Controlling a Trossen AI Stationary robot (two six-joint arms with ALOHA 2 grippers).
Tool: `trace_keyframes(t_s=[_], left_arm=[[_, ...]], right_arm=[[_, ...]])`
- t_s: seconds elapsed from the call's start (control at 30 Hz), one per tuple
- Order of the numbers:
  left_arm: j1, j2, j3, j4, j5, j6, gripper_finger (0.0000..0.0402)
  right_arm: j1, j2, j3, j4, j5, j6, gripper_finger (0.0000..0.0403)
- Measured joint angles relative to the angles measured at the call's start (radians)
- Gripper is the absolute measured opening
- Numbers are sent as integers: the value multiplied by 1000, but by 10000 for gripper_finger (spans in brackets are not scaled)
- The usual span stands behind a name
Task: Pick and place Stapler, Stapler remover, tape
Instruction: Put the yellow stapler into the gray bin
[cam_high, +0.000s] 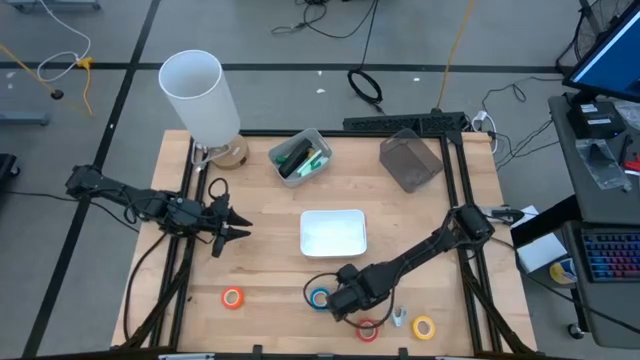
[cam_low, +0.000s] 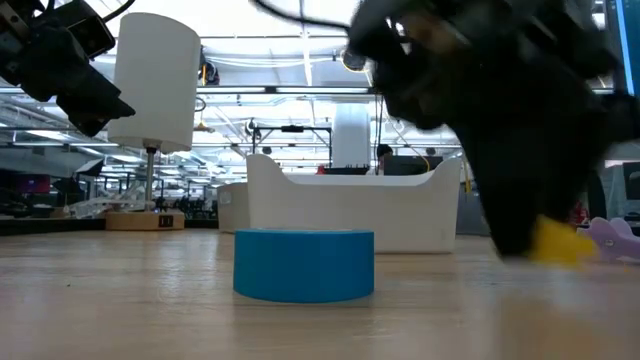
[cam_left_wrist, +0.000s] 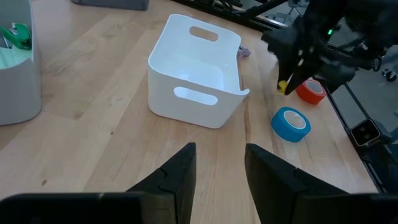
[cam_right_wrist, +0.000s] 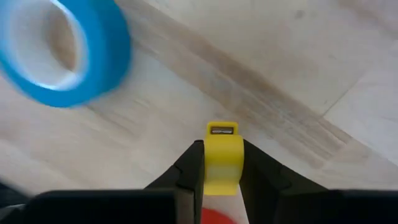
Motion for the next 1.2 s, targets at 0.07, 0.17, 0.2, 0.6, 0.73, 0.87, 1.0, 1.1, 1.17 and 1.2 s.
trace_keyframes(t_s=[0.07,0.17,0.2,0.6,0.73,0.87,1.0,1.1,1.17,1.2], left_arm=[[0,0,0,0,0,0,136],[0,0,0,1,0,-5,136],[0,0,0,1,0,-9,136],[0,0,0,4,-15,-48,136],[0,0,0,10,-67,-63,136],[0,0,0,38,-108,-103,136],[0,0,0,40,-121,-110,136],[0,0,0,43,-124,-135,136],[0,0,0,47,-124,-158,136],[0,0,0,50,-124,-167,136]], right_arm=[[-3,-36,0,0,21,13,65],[-8,-95,1,6,76,35,70],[-9,-117,1,7,108,38,70],[-113,-411,3,39,664,-157,70],[-211,-464,4,127,697,-421,65],[-334,-481,4,272,652,-714,67],[-458,-478,5,391,531,-928,70],[-542,-461,5,470,457,-1037,66],[-595,-444,5,506,420,-1088,65],[-620,-431,5,527,400,-1106,66]])
